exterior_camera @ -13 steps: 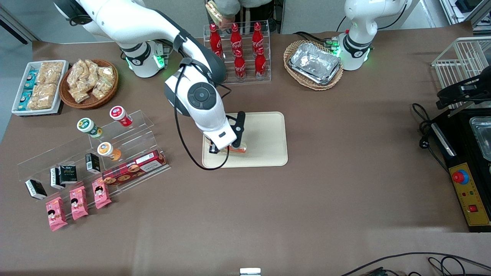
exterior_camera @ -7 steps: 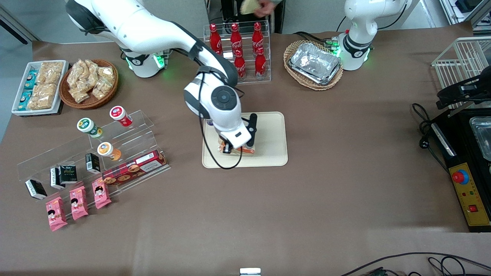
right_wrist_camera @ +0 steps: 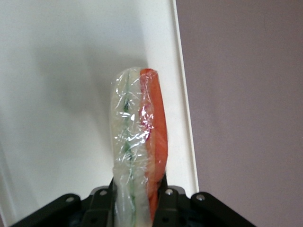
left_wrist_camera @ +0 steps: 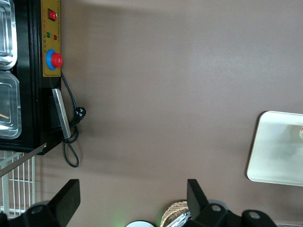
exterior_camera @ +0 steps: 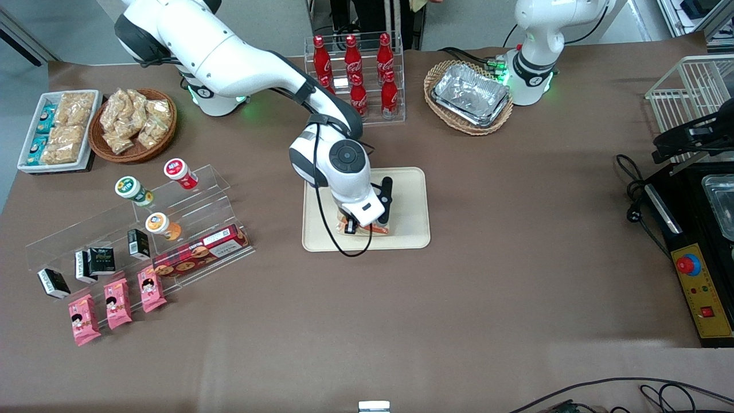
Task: Place sandwich on tray
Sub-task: 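Lower the sandwich onto the tray and open the right gripper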
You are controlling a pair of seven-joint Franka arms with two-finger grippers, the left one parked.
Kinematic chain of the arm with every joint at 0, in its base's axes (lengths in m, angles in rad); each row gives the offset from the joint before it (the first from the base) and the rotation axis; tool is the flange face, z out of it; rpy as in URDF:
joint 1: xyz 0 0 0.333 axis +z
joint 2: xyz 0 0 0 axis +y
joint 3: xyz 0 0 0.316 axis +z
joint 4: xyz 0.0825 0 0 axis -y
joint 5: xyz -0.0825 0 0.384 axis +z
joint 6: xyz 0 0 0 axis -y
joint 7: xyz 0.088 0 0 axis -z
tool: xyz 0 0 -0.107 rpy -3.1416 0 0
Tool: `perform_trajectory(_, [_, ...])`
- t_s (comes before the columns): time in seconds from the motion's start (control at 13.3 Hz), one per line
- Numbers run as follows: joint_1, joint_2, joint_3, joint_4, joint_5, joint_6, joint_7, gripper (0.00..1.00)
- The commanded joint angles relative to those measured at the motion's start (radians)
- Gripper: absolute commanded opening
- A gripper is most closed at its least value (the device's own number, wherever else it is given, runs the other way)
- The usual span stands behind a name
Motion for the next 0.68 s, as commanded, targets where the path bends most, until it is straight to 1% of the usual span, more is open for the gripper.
perform_trajectory(0.0, [0.013,0.035,0.003,0.032,-0.048,0.035,0.064,0.35])
perform_trajectory(0.15, [0.014,0.035,0.003,0.029,-0.057,0.037,0.07,0.38])
perform_trajectory(0.23, [0.014,0.036,0.003,0.029,-0.057,0.039,0.07,0.42])
perform_trajectory(0.3, [0.014,0.041,0.003,0.029,-0.057,0.045,0.07,0.75])
perform_trajectory(0.38, [0.014,0.045,0.003,0.028,-0.062,0.048,0.07,0.84])
perform_trajectory(0.45, [0.014,0.045,0.003,0.028,-0.074,0.052,0.07,0.84])
perform_trajectory(0.6, [0.013,0.045,0.003,0.028,-0.077,0.052,0.07,0.85])
